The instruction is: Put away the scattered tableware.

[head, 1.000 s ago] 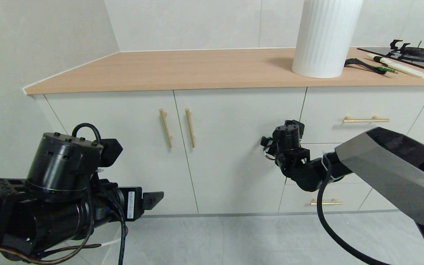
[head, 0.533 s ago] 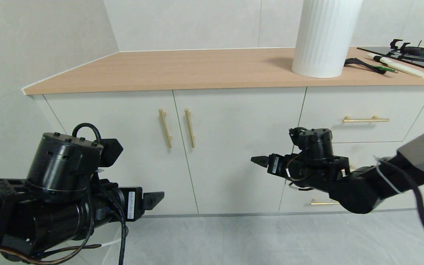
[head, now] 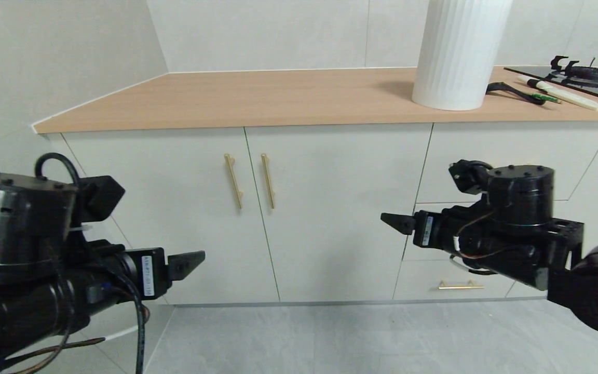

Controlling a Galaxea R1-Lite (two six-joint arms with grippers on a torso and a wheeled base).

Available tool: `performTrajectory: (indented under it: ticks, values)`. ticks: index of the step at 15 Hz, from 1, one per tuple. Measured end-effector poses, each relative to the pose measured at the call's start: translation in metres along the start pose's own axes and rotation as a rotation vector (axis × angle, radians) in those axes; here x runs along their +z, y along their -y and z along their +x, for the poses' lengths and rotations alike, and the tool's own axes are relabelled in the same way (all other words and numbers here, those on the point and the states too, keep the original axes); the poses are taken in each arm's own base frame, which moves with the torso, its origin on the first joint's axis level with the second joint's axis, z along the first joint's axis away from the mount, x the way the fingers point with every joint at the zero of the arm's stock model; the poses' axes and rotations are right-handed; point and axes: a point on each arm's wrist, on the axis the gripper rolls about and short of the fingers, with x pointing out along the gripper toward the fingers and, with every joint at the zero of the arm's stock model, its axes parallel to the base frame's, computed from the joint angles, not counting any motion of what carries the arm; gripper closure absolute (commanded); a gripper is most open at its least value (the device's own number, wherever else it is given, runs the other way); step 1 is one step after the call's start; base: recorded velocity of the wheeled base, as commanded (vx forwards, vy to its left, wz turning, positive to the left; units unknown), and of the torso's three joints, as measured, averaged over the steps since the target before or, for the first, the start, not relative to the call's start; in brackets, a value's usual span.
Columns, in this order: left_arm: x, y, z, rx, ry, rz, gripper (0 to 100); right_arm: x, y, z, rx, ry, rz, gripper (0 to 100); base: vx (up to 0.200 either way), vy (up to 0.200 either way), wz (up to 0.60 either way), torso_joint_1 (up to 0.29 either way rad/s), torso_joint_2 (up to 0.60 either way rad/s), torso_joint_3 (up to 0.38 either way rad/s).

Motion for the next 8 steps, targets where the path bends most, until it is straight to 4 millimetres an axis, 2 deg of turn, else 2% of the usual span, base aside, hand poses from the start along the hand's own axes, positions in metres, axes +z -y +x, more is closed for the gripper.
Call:
performTrajectory:
  ticks: [4,8]
  values:
    - [0.003,-0.020,-0.034,0.032,0.116,-0.002,0,0.019,0.011,-0.071,-0.041,0.131,-0.069,0,0.000,0.000,0.00,0.000,0.00,0.000]
    - [-0.007,-0.052,-0.091,0.105,0.310,0.029,0,0.018,0.026,-0.162,-0.106,0.304,-0.178,0,0.000,0.000,0.00,0.000,0.00,0.000]
